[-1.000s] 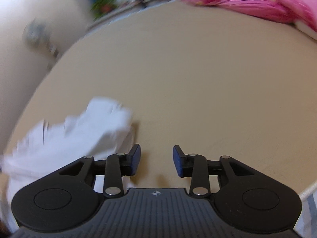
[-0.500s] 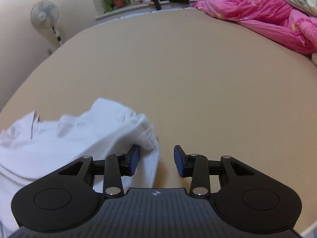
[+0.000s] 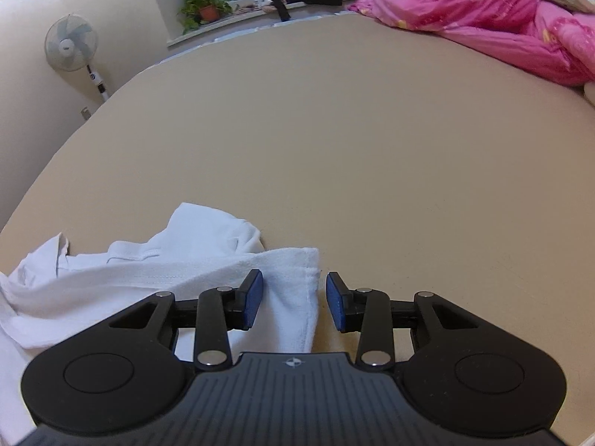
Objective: Fold small clothes
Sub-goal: 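Grasp the folded shirt edge with the left gripper while the right gripper grasps it too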
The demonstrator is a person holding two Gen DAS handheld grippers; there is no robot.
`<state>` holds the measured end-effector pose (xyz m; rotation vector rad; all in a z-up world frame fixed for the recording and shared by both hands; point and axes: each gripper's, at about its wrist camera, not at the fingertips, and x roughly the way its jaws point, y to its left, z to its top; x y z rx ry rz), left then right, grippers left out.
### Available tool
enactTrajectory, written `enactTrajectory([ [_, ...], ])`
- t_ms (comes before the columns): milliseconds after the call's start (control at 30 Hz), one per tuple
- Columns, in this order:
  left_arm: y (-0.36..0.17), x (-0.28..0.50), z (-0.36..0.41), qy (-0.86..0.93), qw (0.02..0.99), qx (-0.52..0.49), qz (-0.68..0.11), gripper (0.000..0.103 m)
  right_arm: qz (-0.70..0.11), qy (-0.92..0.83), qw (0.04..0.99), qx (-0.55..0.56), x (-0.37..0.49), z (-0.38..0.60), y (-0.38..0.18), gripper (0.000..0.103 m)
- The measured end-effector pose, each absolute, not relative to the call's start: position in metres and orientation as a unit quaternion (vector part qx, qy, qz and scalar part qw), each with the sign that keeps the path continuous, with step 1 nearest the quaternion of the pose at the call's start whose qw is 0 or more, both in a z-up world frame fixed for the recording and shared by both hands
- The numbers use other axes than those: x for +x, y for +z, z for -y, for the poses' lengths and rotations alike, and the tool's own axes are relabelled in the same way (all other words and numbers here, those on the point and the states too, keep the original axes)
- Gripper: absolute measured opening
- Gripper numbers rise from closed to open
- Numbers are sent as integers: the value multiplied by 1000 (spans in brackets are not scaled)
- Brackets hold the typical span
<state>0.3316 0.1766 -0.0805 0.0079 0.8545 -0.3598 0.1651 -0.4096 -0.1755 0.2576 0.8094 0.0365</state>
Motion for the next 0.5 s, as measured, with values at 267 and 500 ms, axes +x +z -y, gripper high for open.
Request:
enactTrajectory([
  [267, -72, 334, -179, -160, 909, 5, -385, 6, -353, 22, 926, 135, 162, 411, -165, 5],
  [500, -58, 347, -183, -107, 932, -27, -345, 5, -251, 1, 955, 158, 158, 403, -138, 5],
])
